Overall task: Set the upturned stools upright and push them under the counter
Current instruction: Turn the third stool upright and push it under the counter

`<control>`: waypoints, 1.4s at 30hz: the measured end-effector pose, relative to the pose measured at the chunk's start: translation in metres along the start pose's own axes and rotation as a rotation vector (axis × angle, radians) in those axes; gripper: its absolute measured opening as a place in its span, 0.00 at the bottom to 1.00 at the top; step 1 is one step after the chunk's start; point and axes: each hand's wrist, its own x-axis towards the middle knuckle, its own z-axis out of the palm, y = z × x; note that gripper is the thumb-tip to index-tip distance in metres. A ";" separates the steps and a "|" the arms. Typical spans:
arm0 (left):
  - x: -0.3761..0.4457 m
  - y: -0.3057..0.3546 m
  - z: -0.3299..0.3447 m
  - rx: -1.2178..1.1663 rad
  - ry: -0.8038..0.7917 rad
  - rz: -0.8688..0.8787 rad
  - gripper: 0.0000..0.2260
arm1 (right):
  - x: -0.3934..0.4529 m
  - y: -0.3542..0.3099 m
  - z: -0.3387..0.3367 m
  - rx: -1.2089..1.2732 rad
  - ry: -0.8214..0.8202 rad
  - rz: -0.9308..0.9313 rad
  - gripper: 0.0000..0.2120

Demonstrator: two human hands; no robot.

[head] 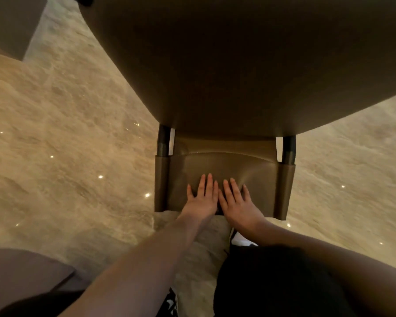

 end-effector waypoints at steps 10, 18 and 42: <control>-0.113 0.026 -0.128 -0.006 -0.024 -0.009 0.40 | -0.079 0.025 -0.147 -0.034 -0.103 -0.051 0.36; -0.213 0.044 -0.271 0.047 0.027 0.031 0.38 | -0.140 0.078 -0.294 0.003 -0.133 -0.127 0.30; -0.375 0.027 -0.674 0.180 0.581 -0.031 0.27 | -0.198 0.260 -0.715 0.089 0.279 0.102 0.13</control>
